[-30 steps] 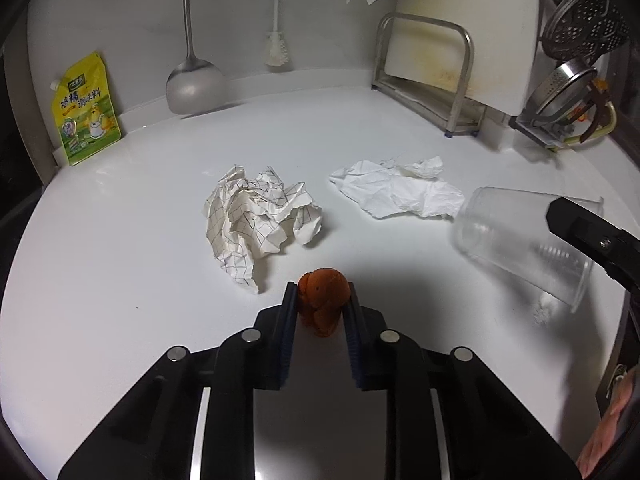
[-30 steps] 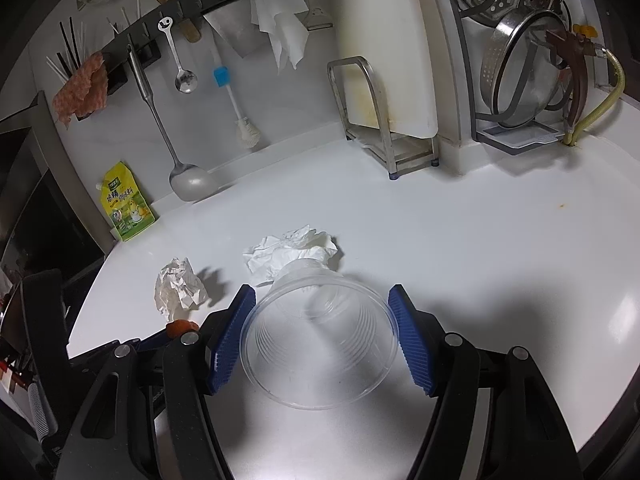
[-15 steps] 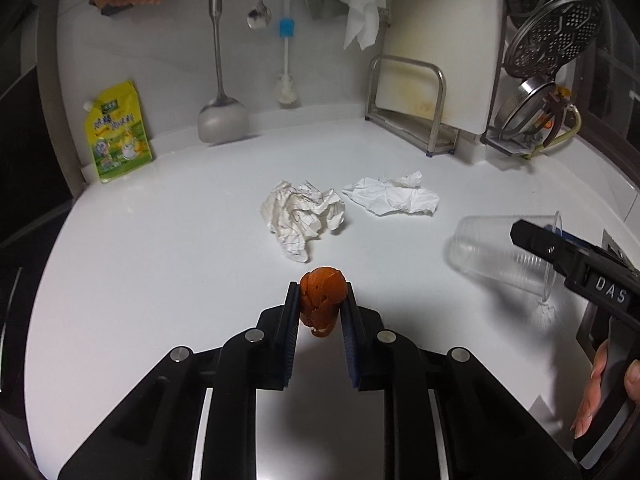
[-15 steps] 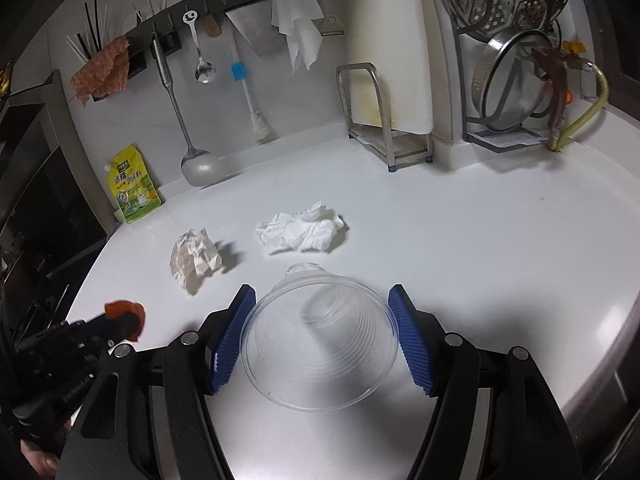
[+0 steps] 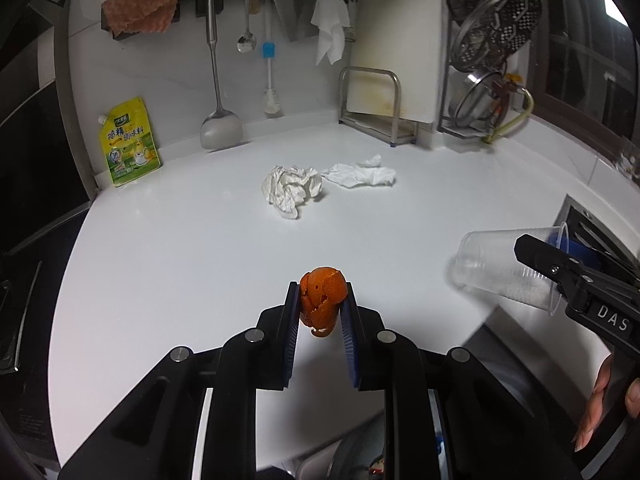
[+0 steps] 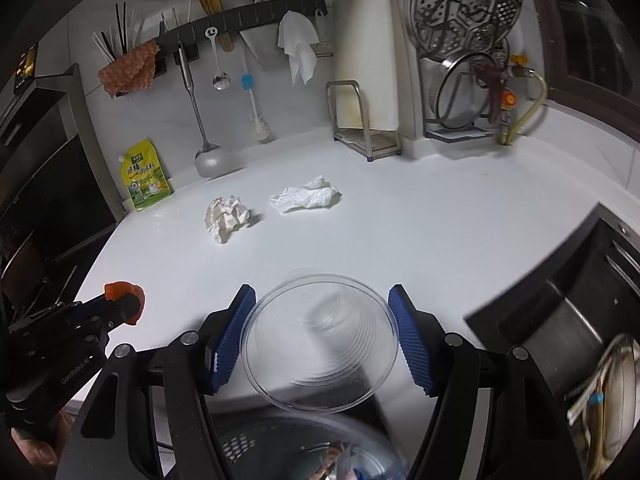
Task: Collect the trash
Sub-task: 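Carry cup and orange peel over the bin and open both grippers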
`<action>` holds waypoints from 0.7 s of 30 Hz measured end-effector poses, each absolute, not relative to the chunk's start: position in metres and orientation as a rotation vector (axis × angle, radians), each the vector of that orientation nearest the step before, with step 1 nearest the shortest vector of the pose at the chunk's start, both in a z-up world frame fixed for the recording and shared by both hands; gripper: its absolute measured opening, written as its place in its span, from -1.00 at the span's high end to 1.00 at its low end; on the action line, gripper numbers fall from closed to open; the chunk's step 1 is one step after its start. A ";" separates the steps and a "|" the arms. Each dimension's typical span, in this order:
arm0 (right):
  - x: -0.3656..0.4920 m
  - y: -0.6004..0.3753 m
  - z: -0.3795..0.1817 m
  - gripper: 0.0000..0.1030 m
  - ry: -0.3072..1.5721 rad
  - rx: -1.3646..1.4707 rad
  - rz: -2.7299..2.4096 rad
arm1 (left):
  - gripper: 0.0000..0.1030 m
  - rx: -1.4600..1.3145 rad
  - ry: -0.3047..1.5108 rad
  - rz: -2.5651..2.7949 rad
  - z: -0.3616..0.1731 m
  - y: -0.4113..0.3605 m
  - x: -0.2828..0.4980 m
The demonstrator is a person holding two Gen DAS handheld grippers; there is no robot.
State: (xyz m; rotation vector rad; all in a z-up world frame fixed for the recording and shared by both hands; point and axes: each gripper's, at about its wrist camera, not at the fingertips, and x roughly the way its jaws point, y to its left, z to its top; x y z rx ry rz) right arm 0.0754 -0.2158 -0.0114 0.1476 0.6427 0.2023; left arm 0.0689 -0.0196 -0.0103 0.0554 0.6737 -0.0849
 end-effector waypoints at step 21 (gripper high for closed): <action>-0.075 -0.207 -0.044 -0.29 0.675 0.192 0.114 | 0.60 0.138 0.689 -0.188 -0.037 -0.029 -0.044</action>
